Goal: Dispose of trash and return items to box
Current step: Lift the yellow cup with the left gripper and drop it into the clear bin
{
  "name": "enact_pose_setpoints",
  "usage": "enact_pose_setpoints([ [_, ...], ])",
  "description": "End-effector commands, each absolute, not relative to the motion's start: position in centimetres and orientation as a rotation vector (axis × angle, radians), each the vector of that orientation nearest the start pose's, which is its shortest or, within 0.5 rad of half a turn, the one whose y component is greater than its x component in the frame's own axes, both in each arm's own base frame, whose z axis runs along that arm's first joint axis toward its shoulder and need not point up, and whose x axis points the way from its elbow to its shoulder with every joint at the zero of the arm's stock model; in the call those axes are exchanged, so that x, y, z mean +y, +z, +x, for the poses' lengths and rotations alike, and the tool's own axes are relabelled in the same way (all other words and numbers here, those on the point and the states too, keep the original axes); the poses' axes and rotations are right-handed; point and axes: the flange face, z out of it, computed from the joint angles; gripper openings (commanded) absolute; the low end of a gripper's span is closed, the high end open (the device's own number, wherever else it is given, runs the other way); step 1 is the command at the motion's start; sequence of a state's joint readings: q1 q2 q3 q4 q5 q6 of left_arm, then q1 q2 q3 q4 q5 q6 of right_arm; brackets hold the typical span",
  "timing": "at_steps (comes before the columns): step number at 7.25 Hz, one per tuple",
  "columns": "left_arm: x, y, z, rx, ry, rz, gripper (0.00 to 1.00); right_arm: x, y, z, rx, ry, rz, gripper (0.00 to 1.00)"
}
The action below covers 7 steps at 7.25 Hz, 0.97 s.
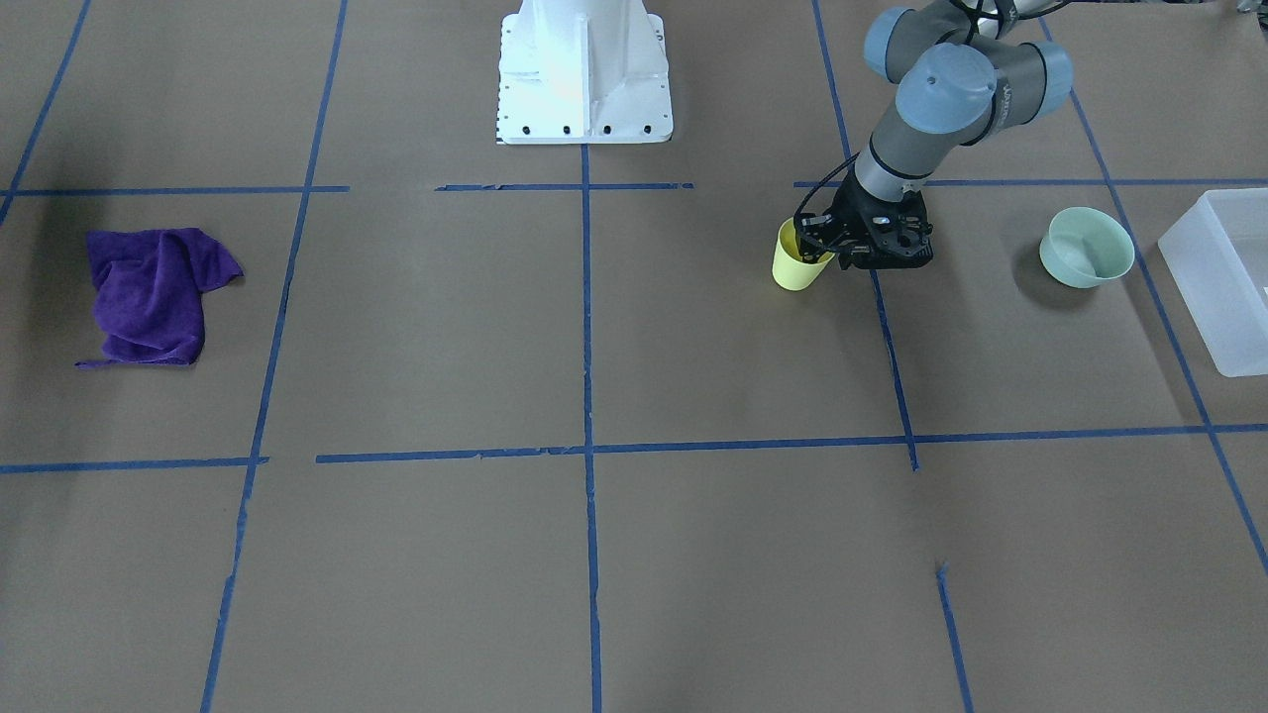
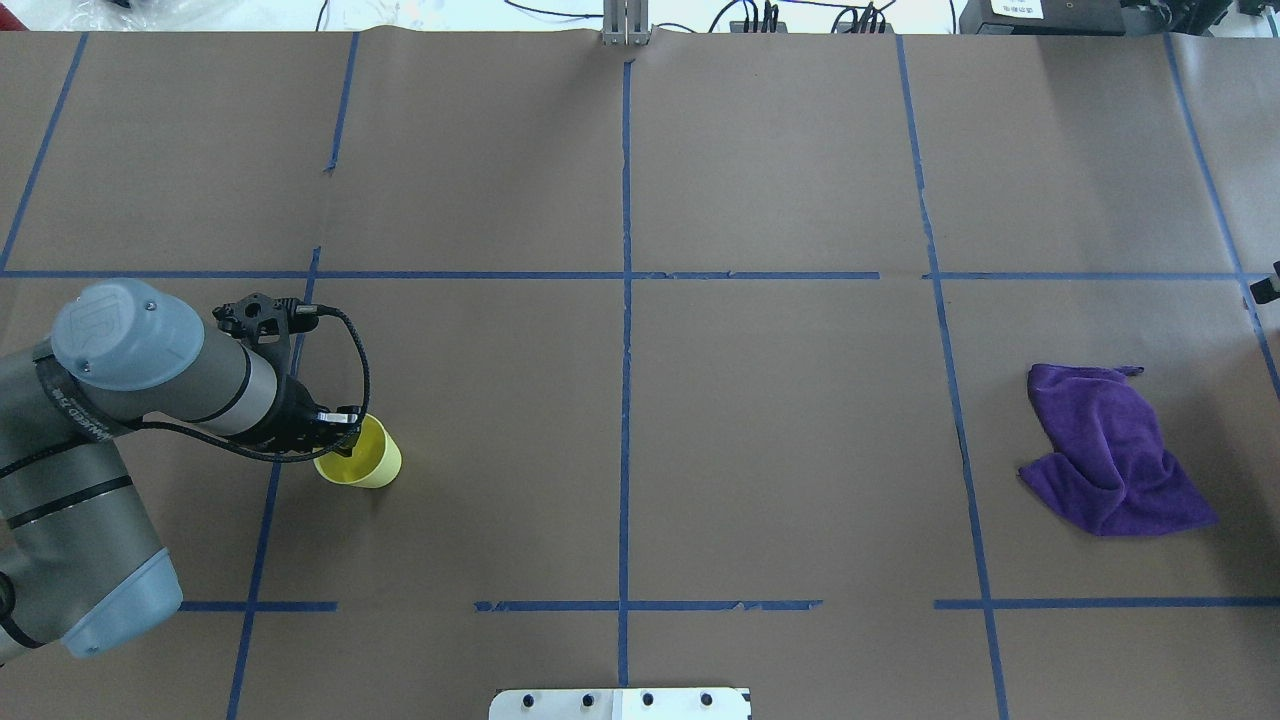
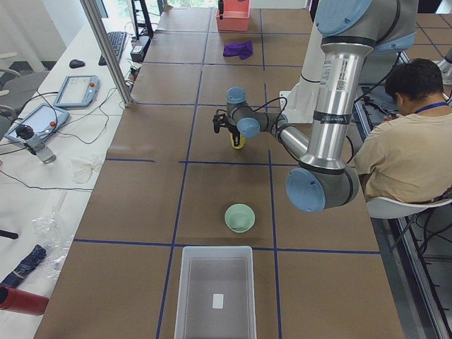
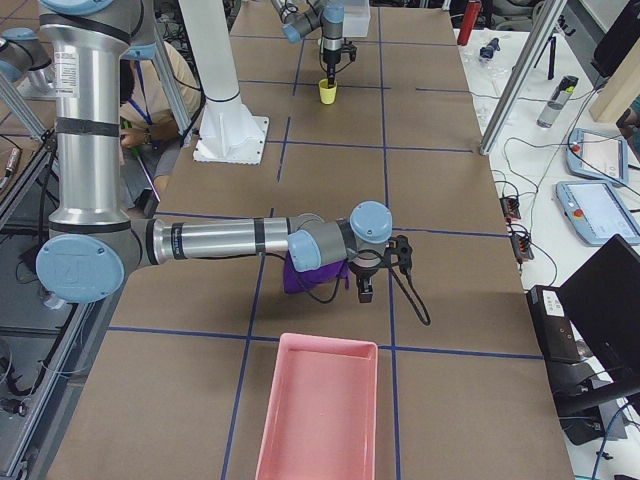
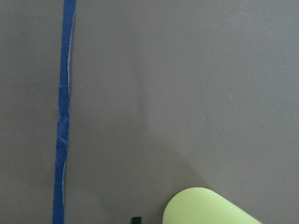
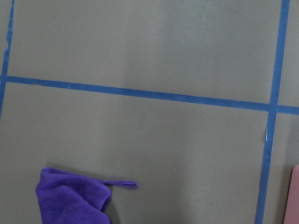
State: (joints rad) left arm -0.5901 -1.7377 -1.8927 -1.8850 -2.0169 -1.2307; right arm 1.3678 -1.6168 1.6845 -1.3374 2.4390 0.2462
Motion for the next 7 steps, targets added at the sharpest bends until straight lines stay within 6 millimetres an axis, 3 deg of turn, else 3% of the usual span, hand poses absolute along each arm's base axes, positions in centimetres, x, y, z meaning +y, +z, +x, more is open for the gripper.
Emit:
enact_pose_setpoints([
  [1, -37.6, 35.2, 38.3, 0.956, -0.051, 0.018, 0.00, -48.8, 59.0, -4.4, -0.904, -0.098, 0.088, 1.00],
  [2, -38.1, 33.1, 34.3, 0.971, -0.087, 0.056, 0.00, -48.7, 58.1, -5.5, -0.910, -0.127, 0.101, 1.00],
  [3, -40.2, 31.7, 30.1, 0.985, -0.150, 0.112, 0.00, -48.5, 57.9, -6.7, -0.921, -0.171, 0.137, 1.00],
  [4, -40.3, 33.0, 25.7, 0.965, -0.120, 0.160, 0.00, -47.8, 58.1, -7.6, -0.930, -0.201, 0.158, 1.00],
  [6, -41.4, 42.0, 12.2, 0.814, 0.043, 0.286, 0.00, -47.5, 59.4, -7.7, -0.926, -0.194, 0.135, 1.00],
  [7, -42.3, 47.4, 6.6, 0.743, 0.127, 0.315, 0.00, -47.5, 59.8, -7.9, -0.925, -0.192, 0.125, 1.00],
])
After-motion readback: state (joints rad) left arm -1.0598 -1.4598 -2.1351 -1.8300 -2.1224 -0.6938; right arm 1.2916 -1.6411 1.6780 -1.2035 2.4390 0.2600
